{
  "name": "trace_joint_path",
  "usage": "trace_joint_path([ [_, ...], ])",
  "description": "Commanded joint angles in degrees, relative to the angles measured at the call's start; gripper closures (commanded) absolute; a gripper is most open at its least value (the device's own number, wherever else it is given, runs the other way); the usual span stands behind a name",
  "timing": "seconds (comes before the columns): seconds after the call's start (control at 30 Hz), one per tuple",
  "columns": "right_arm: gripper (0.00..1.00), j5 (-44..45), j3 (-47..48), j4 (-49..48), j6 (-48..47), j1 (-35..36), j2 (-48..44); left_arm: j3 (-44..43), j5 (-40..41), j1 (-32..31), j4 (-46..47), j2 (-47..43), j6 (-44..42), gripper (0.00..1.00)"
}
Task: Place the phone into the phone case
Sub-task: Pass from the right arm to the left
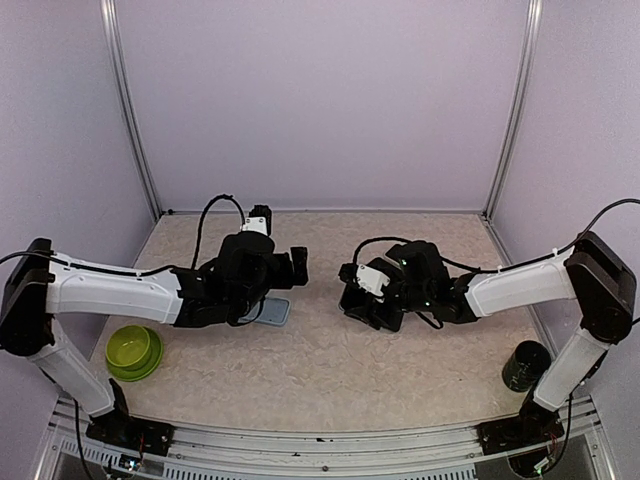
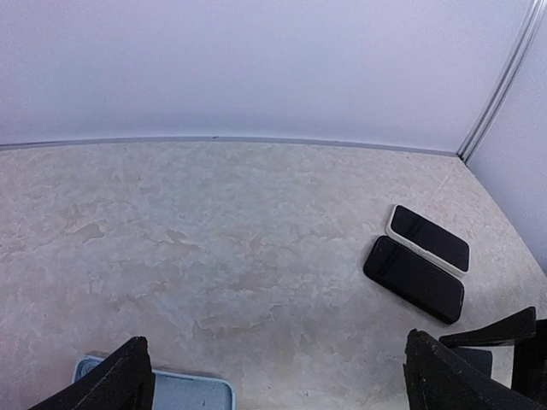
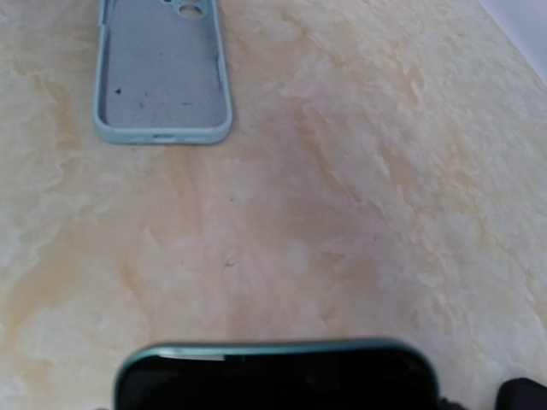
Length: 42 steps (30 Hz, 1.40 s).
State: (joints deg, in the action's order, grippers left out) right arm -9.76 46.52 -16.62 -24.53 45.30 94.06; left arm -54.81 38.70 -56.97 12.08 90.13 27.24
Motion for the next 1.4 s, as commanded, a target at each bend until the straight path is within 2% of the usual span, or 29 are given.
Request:
trace_joint_path([
  [0.0,0.34,0.51,0.06,-2.96,-0.35,0.67,-1.6,1.71,0.38,-0.68,6.42,-3.73,-4.21,0.01],
  [0.23,0.34,0.96,0.08,-2.73,-0.12,0.79,-1.81,1.89,4.54,-3.65,10.45,-3.58,-8.01,0.01],
  [0.43,0.34,0.87,0.23,-2.74,0.1,0.88,-1.84,2.25,9.07,-3.66,9.52,-4.93,-3.48,0.01],
  [0.53,0.34,0.83,0.32,-2.78,0.11,0.93,-1.83,2.6,6.9,-3.67,10.51,-4.98,-5.74,0.01],
  [0.67,0.34,1.11,0.3,-3.38,0.01,1.17,-2.13,0.69,-1.39,-3.67,6.9,-2.61,-7.75,0.05],
  [0.97,0.34,3.95,-0.06,-4.6,-1.04,2.24,-3.52,2.74,-19.22,-2.7,7.86,-1.66,-7.74,0.03],
  [1.1,0.34,4.96,-1.44,-7.65,-1.38,2.88,-4.69,3.1,-33.19,1.17,9.07,-1.43,-4.19,0.18],
  [1.17,0.34,5.33,-2.35,-9.23,-1.63,3.4,-5.54,3.35,-43.22,5.34,10.47,-0.51,-0.7,0.2],
  [1.2,0.34,5.54,-2.95,-10.05,-1.84,3.54,-5.96,3.88,-49.32,7.08,12.21,-0.03,0.92,0.17],
  [1.23,0.34,5.58,-3.37,-10.65,-2.1,3.71,-6.3,4.44,-52.0,8.1,13.66,0.72,2.22,0.13],
  [1.37,0.34,6.84,-3.51,-11.2,-3.23,4.58,-6.71,4.03,-53.6,8.3,13.73,1.99,2.22,0.1],
])
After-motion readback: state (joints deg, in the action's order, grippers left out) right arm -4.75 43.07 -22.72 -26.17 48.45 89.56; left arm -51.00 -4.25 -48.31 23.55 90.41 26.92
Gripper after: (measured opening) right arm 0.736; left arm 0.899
